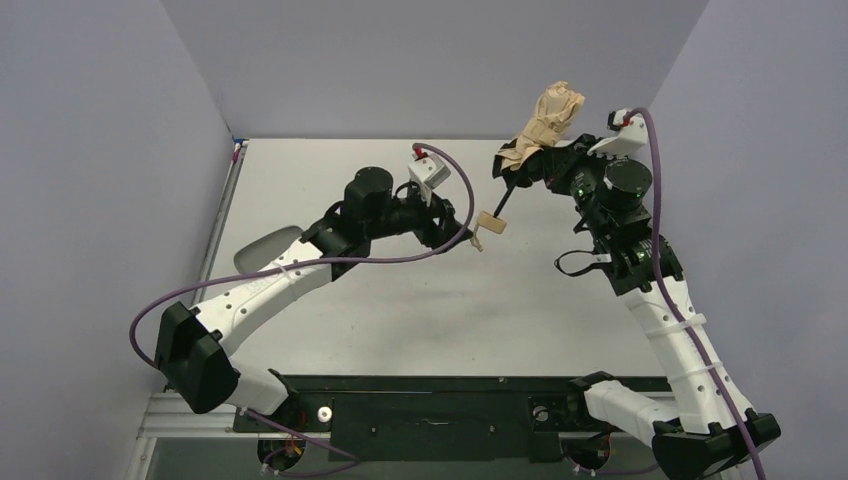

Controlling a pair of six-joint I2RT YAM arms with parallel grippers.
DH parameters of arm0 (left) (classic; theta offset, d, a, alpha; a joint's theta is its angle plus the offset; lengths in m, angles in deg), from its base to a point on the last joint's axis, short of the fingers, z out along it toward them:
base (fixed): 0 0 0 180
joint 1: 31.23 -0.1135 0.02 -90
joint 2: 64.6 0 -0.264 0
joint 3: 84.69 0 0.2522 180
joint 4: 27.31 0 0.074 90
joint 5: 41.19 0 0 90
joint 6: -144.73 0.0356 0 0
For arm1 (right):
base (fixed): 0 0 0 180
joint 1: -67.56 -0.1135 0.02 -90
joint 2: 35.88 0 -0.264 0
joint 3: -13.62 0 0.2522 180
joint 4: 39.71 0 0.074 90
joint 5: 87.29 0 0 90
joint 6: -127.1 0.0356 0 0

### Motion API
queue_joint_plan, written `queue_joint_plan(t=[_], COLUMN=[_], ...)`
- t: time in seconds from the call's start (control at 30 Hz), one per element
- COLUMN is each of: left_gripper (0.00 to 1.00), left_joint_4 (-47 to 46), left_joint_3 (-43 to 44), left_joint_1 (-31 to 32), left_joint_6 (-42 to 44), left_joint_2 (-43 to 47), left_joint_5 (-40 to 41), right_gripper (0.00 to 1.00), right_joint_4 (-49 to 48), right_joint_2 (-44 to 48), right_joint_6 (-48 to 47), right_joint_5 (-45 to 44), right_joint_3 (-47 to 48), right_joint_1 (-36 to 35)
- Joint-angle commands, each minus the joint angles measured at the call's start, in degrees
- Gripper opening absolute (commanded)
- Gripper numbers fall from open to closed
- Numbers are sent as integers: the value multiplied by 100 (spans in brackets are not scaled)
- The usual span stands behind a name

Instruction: Open the umbrella

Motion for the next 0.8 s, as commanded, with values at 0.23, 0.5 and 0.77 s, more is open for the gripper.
queue_joint_plan(t=[0.23, 0.5, 0.77], left_gripper=[76, 68, 56], left_joint_4=[1260, 1253, 1334], left_joint_3=[2023, 2592, 2914], left_joint_1=[1472, 1817, 1847], left_joint_6=[2107, 2178, 2197], left_joint_2=[-406, -1241, -1755], left_joint_5=[3519, 4341, 4673], right_gripper=[0, 0, 0], right_joint_4=[163, 223, 208], right_joint_2=[7, -99, -155], right_joint_6=[32, 215, 236], right_joint_5=[-1856, -1912, -2044], right_joint_3=[186, 312, 362], right_joint_1=[-572, -789, -910])
